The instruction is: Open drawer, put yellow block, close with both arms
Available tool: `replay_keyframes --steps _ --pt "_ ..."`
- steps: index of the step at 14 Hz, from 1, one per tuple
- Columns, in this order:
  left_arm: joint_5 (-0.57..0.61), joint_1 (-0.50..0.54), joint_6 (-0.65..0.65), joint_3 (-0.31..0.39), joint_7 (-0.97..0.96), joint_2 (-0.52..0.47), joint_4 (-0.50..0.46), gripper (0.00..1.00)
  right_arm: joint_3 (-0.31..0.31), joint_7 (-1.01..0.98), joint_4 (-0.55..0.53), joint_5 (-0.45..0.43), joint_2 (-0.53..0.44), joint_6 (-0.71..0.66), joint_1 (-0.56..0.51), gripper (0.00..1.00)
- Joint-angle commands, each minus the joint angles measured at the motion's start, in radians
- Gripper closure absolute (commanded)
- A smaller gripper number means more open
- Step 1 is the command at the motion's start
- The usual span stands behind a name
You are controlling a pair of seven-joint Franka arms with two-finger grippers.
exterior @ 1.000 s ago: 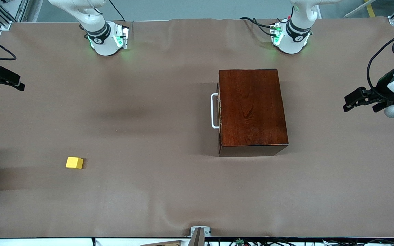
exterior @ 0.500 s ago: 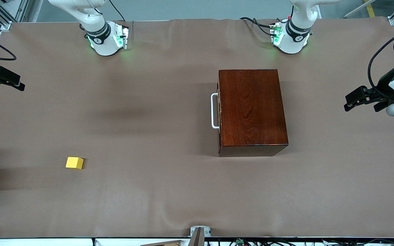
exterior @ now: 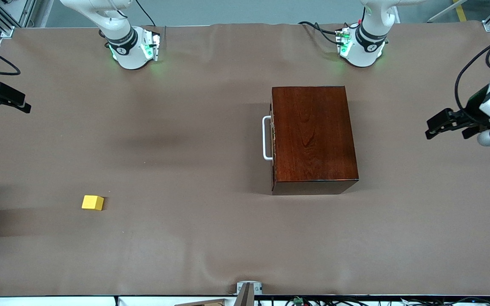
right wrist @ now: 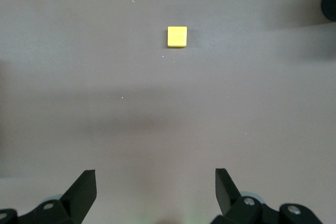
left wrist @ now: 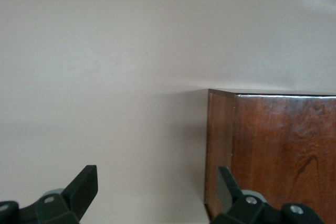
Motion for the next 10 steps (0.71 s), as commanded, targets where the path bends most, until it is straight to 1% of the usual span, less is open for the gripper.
replay_keyframes --steps 1,3,6,8,10 --pt "0.058 -0.073 -0.006 -0.019 -0.083 0.033 0.022 0.0 0.0 0.004 -0.008 0.003 -0.01 -0.003 -0.001 0.0" --pt "0.059 -0.157 -0.006 -0.042 -0.125 0.059 0.055 0.0 0.0 0.004 -0.008 0.003 -0.01 -0.003 -0.001 0.0" --pt "0.067 -0.292 -0.011 -0.042 -0.174 0.136 0.127 0.0 0.0 0.004 -0.005 0.003 -0.012 -0.003 -0.001 0.0" --pt "0.156 -0.424 -0.014 -0.042 -0.212 0.185 0.168 0.0 0.0 0.004 -0.004 0.003 -0.015 -0.005 -0.001 0.0" --pt "0.179 -0.52 -0.018 -0.039 -0.357 0.232 0.206 0.0 0.006 0.006 -0.002 0.005 -0.018 -0.008 0.008 0.0"
